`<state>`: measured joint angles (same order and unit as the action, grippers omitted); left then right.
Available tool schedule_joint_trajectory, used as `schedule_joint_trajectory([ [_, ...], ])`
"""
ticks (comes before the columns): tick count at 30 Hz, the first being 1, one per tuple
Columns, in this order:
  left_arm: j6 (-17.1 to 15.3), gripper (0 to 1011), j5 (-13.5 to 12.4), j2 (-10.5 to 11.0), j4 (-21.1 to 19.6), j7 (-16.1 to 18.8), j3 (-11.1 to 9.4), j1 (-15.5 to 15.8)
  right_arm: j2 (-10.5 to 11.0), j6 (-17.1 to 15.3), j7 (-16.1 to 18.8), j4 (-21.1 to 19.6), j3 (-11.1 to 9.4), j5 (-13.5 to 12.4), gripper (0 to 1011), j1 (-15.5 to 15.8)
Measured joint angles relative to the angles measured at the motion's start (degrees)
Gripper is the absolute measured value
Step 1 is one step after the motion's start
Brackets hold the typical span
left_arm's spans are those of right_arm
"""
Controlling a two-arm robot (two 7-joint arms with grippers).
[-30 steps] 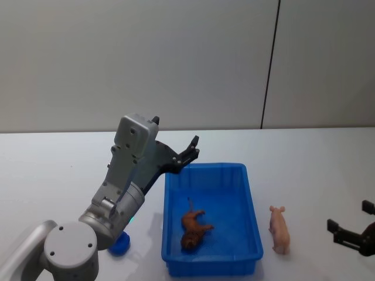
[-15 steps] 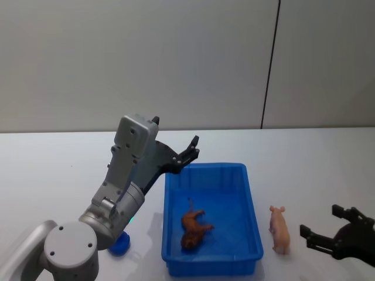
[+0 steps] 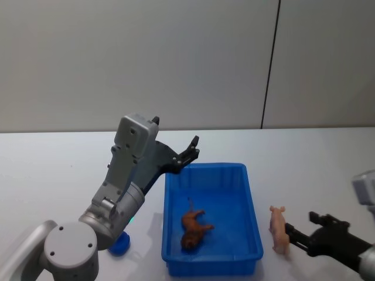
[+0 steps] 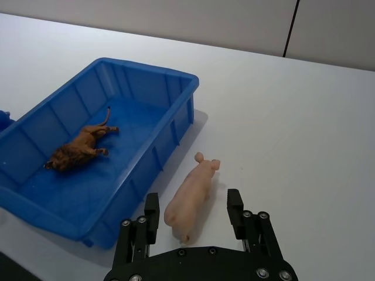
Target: Pick up the two dolls from the table and place them into the box.
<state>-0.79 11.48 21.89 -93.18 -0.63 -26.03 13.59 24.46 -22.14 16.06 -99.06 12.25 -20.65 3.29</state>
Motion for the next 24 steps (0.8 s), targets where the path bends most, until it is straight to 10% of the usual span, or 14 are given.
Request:
schedule_joint_trajectory([
  [10,0.00,1001,0.00,0.00,0.00,0.00,0.00,0.00,-4.82,-1.33,-0.77,6.03,2.53,3.37,428,-4.88],
  [24,0.00,1001,0.00,0.00,0.00,0.00,0.00,0.00,-7.68,-0.81,-1.41,9.90,4.00,5.97,879,-7.96],
])
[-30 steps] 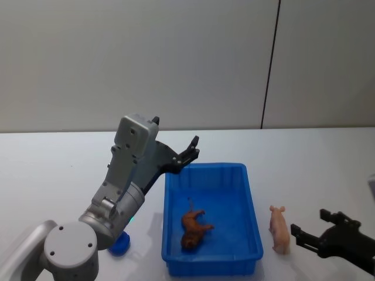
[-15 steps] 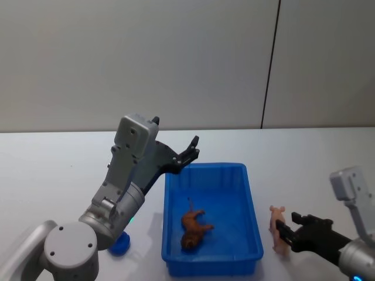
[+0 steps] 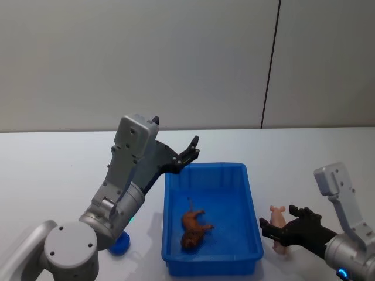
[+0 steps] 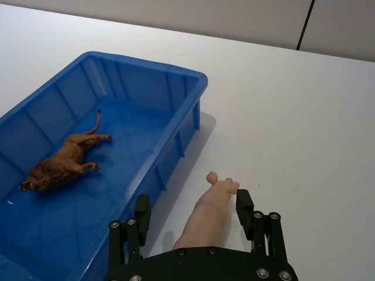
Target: Pick up the two dolls from the table and place them into the box.
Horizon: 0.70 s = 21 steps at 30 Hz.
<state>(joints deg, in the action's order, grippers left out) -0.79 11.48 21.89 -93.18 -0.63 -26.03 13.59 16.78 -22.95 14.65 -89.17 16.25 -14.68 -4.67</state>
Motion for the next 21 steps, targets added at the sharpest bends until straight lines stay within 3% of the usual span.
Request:
schedule_joint_trajectory([
  [6,0.00,1001,0.00,0.00,0.00,0.00,0.00,0.00,-0.04,-0.10,-0.01,0.14,0.02,0.31,1003,-0.20],
  [21,0.00,1001,0.00,0.00,0.00,0.00,0.00,0.00,0.30,-2.64,-1.27,-0.86,-0.24,-0.29,1008,0.43],
])
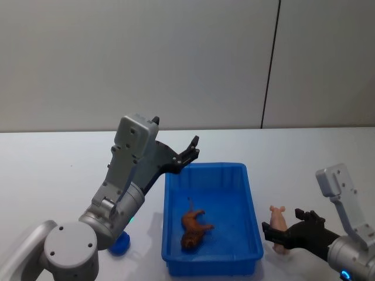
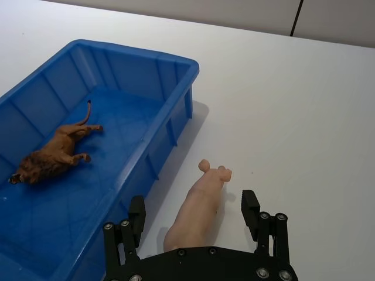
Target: Pick up the two dolls from the table and place them into the box.
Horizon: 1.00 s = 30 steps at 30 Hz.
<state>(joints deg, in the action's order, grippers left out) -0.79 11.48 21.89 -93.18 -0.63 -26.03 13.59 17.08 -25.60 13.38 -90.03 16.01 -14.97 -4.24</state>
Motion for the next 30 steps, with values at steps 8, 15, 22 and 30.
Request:
schedule_joint_trajectory([
  [8,0.00,1001,0.00,0.00,0.00,0.00,0.00,0.00,-0.69,-1.36,-0.14,0.63,0.31,-0.15,1008,-0.49],
  [15,0.00,1001,0.00,0.00,0.00,0.01,0.00,0.00,-1.71,-2.12,-1.05,2.11,0.67,-0.17,1008,-1.37],
  [22,0.00,1001,0.00,0.00,0.00,0.00,0.00,0.00,-2.48,-2.75,-2.77,3.34,0.82,-0.39,1008,-1.88],
  [30,0.00,1001,0.00,0.00,0.00,0.01,0.00,0.00,-3.40,-3.44,-3.65,5.55,1.12,-0.33,1008,-2.75],
])
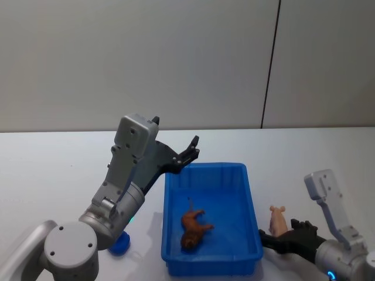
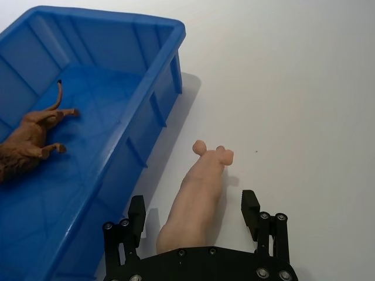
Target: Pick up the two dolls from the table and place them into the box.
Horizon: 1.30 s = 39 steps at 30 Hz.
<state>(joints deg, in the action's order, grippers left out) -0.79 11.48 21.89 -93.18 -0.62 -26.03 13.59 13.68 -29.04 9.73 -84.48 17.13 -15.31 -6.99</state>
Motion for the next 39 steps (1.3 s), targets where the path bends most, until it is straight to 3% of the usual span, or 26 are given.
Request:
schedule_joint_trajectory([
  [8,0.00,1001,0.00,0.00,0.00,0.00,0.00,0.00,-1.04,-0.13,0.25,2.12,0.55,0.51,889,-1.10],
  [26,0.00,1001,0.00,0.00,0.00,0.00,0.00,0.00,-1.66,0.49,0.73,3.52,0.85,1.07,351,-1.79],
  [39,0.00,1001,0.00,0.00,0.00,0.00,0.00,0.00,-0.40,5.14,-0.54,0.73,-0.09,2.08,348,-0.69],
])
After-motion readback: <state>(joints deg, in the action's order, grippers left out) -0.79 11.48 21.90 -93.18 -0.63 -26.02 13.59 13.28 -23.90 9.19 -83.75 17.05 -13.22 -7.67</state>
